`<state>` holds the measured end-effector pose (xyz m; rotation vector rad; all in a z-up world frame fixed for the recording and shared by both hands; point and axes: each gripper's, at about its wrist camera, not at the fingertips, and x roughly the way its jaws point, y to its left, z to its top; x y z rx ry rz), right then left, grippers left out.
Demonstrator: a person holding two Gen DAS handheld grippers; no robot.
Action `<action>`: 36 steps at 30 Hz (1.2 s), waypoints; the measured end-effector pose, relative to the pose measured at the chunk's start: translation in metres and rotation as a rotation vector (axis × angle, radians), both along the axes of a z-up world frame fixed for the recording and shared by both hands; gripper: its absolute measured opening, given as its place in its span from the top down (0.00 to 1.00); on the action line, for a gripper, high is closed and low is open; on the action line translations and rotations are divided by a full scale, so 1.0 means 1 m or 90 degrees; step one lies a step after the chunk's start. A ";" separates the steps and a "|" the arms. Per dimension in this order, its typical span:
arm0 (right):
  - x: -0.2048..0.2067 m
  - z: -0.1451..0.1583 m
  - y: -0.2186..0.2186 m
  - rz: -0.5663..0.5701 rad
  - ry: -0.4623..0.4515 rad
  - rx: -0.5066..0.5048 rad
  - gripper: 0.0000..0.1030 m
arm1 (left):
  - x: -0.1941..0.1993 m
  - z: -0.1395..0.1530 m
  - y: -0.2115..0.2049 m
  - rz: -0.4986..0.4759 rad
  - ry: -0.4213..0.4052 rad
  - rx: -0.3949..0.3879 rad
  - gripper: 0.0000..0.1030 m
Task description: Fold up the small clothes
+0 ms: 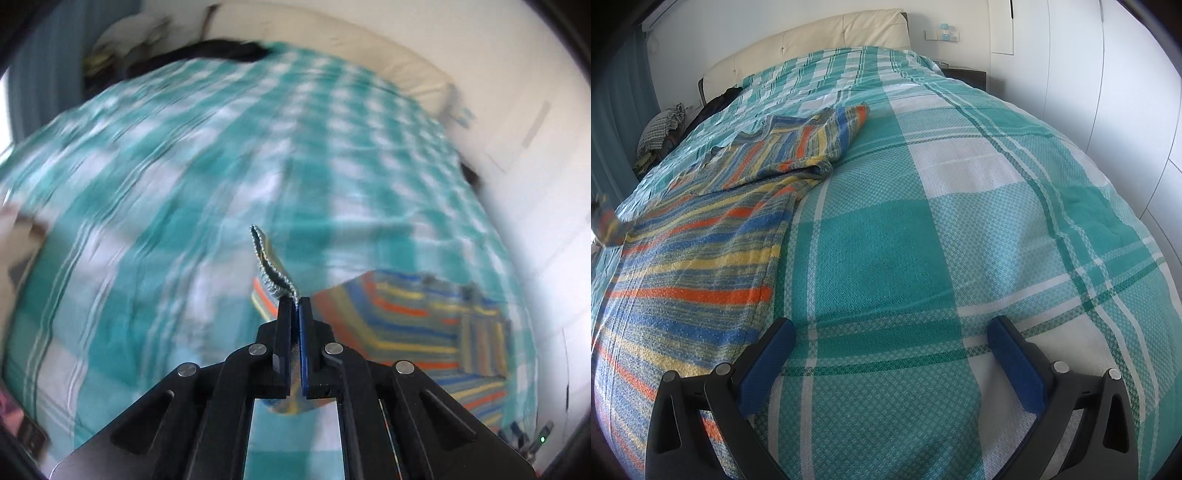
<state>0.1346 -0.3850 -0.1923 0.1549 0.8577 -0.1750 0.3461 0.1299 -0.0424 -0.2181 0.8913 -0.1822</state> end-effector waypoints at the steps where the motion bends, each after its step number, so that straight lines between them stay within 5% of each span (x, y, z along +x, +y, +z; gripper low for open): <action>1: 0.000 0.000 0.000 0.000 0.000 -0.001 0.00 | 0.001 0.013 -0.025 -0.033 -0.012 0.010 0.99; 6: 0.000 0.000 0.001 0.000 0.000 -0.001 0.00 | 0.001 0.033 -0.162 -0.179 -0.044 0.051 0.99; 12: 0.000 0.000 0.001 0.000 0.000 -0.001 0.00 | 0.004 -0.013 -0.303 -0.334 -0.034 0.063 0.95; 15: 0.000 0.000 0.001 0.000 0.000 0.000 0.00 | 0.005 -0.058 -0.335 -0.366 0.064 0.111 0.49; 20: 0.001 0.000 0.001 0.000 0.000 0.000 0.00 | -0.001 -0.054 -0.267 -0.270 0.020 0.021 0.24; 24: 0.001 0.000 0.002 -0.001 0.003 -0.006 0.00 | 0.012 -0.066 -0.198 -0.152 0.022 0.069 0.25; 27: 0.001 0.000 0.003 -0.001 0.003 -0.007 0.00 | 0.040 -0.084 -0.152 -0.109 0.094 0.011 0.28; 30: 0.002 0.000 0.003 -0.002 0.005 -0.011 0.00 | 0.055 -0.097 -0.153 -0.154 0.140 -0.006 0.31; 34: 0.003 0.000 0.004 -0.002 0.007 -0.015 0.00 | 0.064 -0.117 -0.189 -0.213 0.156 0.126 0.34; 35: 0.004 0.000 0.004 -0.002 0.007 -0.014 0.00 | 0.066 -0.125 -0.195 -0.212 0.156 0.160 0.79; 36: 0.003 0.000 0.004 -0.002 0.007 -0.015 0.00 | 0.066 -0.130 -0.195 -0.203 0.157 0.183 0.94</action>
